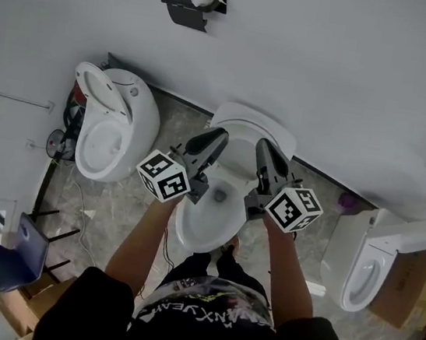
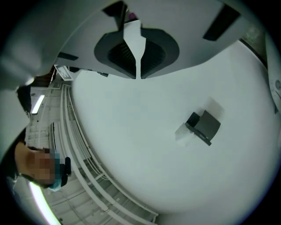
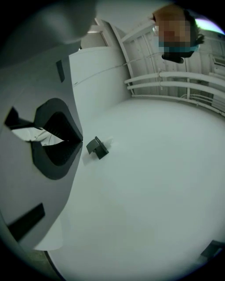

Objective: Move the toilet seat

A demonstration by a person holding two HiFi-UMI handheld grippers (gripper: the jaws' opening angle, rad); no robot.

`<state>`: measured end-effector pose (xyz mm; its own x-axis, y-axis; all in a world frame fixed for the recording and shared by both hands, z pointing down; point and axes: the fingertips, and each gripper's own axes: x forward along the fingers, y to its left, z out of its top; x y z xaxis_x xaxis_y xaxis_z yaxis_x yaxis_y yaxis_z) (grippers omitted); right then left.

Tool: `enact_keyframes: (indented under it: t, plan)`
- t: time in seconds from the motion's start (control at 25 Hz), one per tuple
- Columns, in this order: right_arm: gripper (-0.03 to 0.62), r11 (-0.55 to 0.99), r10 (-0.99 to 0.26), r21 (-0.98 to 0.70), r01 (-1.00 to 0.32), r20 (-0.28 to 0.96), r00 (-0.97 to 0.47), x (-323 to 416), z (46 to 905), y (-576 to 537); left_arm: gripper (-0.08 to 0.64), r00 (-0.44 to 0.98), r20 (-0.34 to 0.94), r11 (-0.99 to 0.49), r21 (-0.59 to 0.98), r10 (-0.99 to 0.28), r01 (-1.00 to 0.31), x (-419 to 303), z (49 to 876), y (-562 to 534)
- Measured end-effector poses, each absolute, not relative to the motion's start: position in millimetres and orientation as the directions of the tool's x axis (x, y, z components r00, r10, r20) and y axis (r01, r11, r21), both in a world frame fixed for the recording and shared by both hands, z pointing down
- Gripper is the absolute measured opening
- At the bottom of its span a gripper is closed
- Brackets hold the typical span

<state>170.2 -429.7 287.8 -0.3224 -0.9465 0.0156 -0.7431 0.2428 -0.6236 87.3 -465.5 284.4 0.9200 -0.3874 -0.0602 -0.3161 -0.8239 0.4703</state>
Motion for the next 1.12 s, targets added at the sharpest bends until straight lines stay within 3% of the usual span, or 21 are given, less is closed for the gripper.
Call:
enact_keyframes:
  t: [0.28,0.56,1.12]
  plan:
    - [0.005,0.403,-0.903,-0.361,-0.841,-0.006,-0.431,122.8,211.9,-400.4,0.049,0.921,-0.067,-0.879,0.332,-0.384,-0.343,50.4,218.0,-431.3]
    - [0.005,0.515,-0.856,-0.091,-0.853,-0.003,-0.517,77.8,165.8,-366.0,0.049,0.935,-0.076,-0.924,0.200,-0.347,-0.326,25.3,166.9,-393.3]
    - [0.002,0.550,-0.835,0.030,-0.835,0.042,-0.548,47.3,150.1,-347.2,0.049,0.925,-0.075,-0.926,0.091,-0.372,-0.365,-2.5,147.1,-362.7]
